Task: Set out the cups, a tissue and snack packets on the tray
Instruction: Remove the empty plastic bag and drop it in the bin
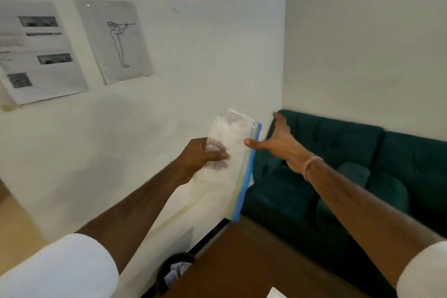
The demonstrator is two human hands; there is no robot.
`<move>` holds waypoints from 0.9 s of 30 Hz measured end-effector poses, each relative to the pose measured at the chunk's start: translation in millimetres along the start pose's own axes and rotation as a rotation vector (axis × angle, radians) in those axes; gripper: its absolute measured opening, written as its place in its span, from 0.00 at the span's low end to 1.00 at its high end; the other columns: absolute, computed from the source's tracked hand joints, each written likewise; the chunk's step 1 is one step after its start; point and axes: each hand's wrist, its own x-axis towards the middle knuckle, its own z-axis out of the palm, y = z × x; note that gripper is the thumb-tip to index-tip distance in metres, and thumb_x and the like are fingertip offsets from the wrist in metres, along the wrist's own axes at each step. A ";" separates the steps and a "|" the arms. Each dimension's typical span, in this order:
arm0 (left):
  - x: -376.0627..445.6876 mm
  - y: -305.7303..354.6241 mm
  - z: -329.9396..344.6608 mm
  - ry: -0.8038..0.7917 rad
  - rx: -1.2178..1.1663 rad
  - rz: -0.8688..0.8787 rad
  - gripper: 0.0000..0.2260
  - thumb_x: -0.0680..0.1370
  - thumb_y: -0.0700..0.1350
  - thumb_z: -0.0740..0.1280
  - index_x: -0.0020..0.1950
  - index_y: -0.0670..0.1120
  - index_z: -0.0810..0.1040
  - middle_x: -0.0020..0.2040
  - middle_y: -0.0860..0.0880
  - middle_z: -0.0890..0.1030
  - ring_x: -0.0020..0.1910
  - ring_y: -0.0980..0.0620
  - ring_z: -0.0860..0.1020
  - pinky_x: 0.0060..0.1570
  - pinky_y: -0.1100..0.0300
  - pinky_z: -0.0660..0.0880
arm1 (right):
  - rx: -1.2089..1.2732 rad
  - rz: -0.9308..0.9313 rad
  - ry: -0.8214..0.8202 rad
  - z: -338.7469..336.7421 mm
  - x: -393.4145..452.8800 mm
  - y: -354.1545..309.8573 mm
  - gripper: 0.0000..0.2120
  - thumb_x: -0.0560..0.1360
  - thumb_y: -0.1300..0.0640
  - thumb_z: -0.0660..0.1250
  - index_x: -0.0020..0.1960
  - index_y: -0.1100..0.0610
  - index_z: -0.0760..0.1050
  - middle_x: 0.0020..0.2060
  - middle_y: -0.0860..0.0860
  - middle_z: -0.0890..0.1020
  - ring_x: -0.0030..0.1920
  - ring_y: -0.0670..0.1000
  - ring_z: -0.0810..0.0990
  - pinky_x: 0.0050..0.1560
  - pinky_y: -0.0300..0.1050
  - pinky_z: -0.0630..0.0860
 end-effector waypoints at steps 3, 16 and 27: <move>4.7 -13.4 -22.8 0.068 -0.196 -0.046 0.12 0.66 0.40 0.79 0.47 0.44 0.82 0.51 0.36 0.85 0.46 0.38 0.85 0.42 0.51 0.81 | 0.368 0.254 -0.250 39.8 10.2 26.2 0.58 0.59 0.49 0.83 0.78 0.52 0.52 0.72 0.58 0.70 0.71 0.58 0.70 0.72 0.61 0.63; 82.3 -169.9 -195.0 0.134 -0.341 -0.211 0.13 0.76 0.30 0.62 0.48 0.42 0.85 0.46 0.43 0.85 0.46 0.45 0.82 0.47 0.54 0.79 | 0.476 0.270 -0.239 235.4 160.7 72.7 0.15 0.71 0.79 0.60 0.37 0.61 0.76 0.31 0.54 0.81 0.34 0.53 0.78 0.30 0.39 0.78; 120.8 -423.0 -272.5 0.070 -0.102 -0.689 0.30 0.68 0.60 0.72 0.65 0.44 0.78 0.72 0.49 0.72 0.69 0.53 0.69 0.68 0.59 0.63 | -0.316 0.186 -0.301 450.0 264.7 221.9 0.21 0.68 0.73 0.58 0.29 0.52 0.80 0.47 0.53 0.87 0.52 0.53 0.84 0.58 0.46 0.79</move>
